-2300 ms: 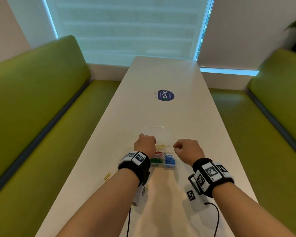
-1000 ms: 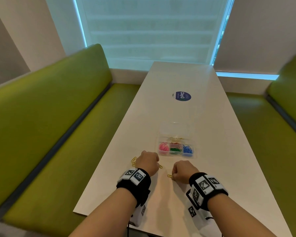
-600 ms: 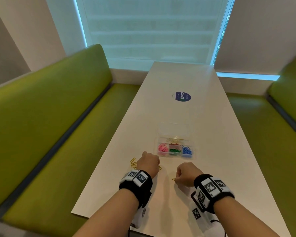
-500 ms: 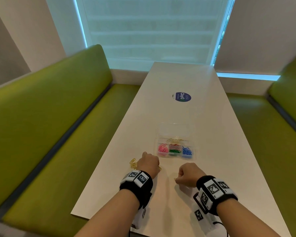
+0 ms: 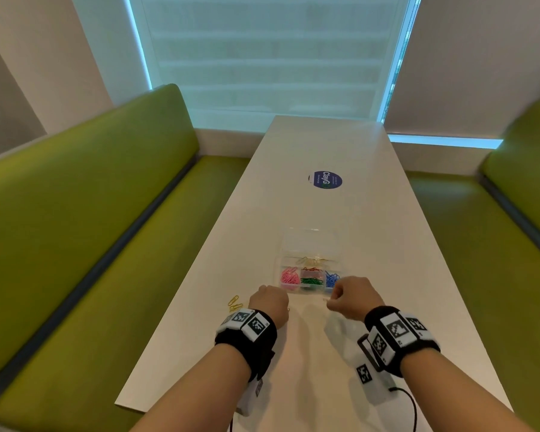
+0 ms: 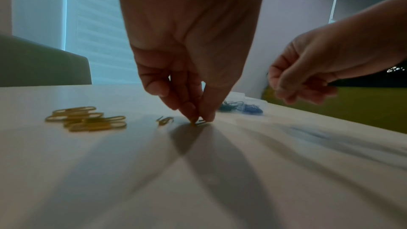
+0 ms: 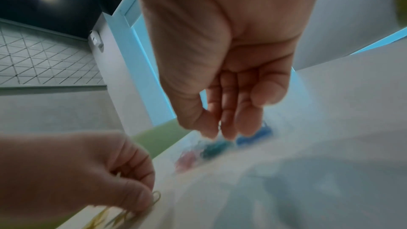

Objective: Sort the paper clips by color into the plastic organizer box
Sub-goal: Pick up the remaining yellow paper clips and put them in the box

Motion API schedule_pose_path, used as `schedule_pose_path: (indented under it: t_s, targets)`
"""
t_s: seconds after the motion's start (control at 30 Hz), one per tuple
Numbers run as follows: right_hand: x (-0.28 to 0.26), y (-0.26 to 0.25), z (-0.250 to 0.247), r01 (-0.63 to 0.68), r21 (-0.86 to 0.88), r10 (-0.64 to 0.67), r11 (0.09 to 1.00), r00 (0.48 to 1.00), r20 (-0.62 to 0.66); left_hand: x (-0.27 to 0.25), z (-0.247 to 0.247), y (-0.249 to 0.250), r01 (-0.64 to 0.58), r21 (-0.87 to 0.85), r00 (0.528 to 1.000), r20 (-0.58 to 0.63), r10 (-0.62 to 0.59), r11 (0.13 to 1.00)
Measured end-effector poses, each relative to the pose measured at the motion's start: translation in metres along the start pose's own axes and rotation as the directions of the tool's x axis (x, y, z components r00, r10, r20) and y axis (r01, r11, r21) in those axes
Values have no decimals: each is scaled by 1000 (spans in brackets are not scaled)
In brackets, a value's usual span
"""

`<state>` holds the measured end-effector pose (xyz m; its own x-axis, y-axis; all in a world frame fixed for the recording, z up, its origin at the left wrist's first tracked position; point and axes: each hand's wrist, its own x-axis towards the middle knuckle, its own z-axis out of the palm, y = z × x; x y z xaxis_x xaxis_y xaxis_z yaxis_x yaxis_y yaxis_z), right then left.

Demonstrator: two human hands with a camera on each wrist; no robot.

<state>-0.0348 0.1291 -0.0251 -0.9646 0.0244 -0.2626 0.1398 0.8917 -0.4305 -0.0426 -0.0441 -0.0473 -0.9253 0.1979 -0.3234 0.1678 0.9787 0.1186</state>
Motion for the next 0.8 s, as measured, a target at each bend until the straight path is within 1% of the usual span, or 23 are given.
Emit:
schedule_pose_path:
  t_s: [0.13, 0.23, 0.4, 0.5, 0.63, 0.8]
  targets:
    - [24, -4, -20, -16, 20, 18, 1000, 989, -147, 10, -8, -2, -27, -82, 999, -43, 24, 996]
    - [45, -5, -28, -38, 19, 41, 999, 978, -206, 17, -15, -6, -42, -155, 995, -98, 27, 987]
    - [72, -8, -29, -68, -25, 61, 997, 976, -210, 27, -20, -15, -87, -290, 981, -192, 32, 953]
    - [81, -7, -25, -58, -24, 53, 998, 980, -190, 32, -21, -17, -98, -351, 976, -217, 21, 931]
    - [82, -2, -22, -33, -1, 33, 999, 987, -158, 39, -26, -15, -134, -394, 966, -258, 30, 909]
    - [69, 13, -27, -36, 46, 45, 998, 979, -199, 59, -40, 4, -184, -410, 948, -315, 50, 894]
